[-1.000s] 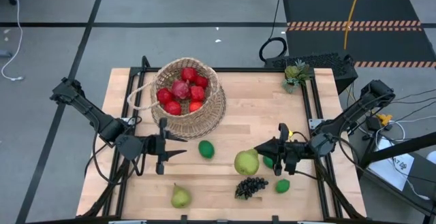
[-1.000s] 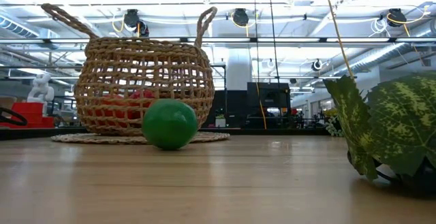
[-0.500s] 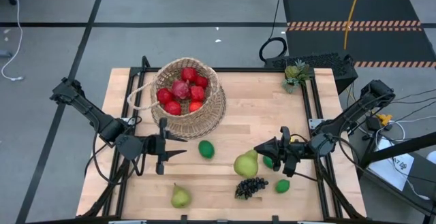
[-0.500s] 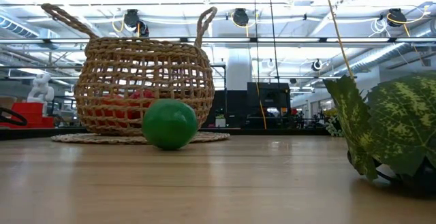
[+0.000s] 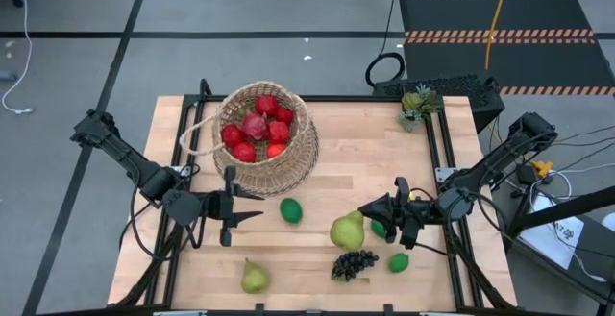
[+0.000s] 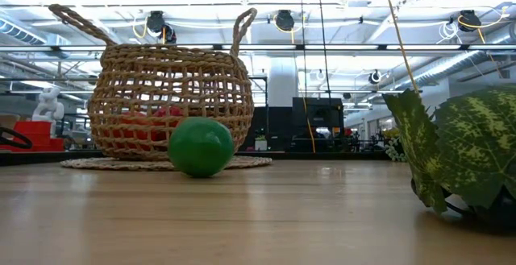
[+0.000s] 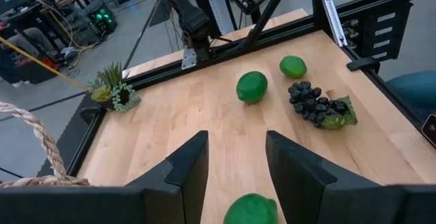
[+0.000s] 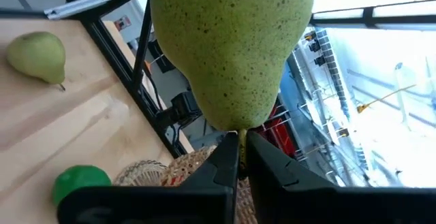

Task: Build produce basket
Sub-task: Put the top pear into the basket

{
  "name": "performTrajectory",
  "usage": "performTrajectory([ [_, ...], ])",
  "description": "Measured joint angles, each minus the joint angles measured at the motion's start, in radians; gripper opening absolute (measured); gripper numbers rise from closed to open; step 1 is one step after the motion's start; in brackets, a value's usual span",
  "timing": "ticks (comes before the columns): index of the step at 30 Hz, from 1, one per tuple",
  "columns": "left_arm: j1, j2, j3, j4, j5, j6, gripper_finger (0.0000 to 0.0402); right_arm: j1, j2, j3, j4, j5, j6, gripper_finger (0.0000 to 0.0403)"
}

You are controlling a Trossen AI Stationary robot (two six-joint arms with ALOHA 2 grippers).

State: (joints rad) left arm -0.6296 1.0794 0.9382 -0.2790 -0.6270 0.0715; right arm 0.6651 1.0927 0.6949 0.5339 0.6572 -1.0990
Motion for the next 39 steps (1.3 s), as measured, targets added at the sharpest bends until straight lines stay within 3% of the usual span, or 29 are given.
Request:
performTrajectory([
  [27, 0.038, 0.0, 0.0, 0.061, 0.0, 0.057, 0.015, -0.017, 0.001, 0.001, 0.031, 0.001, 0.586, 0.0013],
  [39, 0.04, 0.0, 0.0, 0.074, 0.001, 0.055, 0.015, -0.105, 0.001, 0.001, 0.046, 0.003, 1.048, 0.0013],
])
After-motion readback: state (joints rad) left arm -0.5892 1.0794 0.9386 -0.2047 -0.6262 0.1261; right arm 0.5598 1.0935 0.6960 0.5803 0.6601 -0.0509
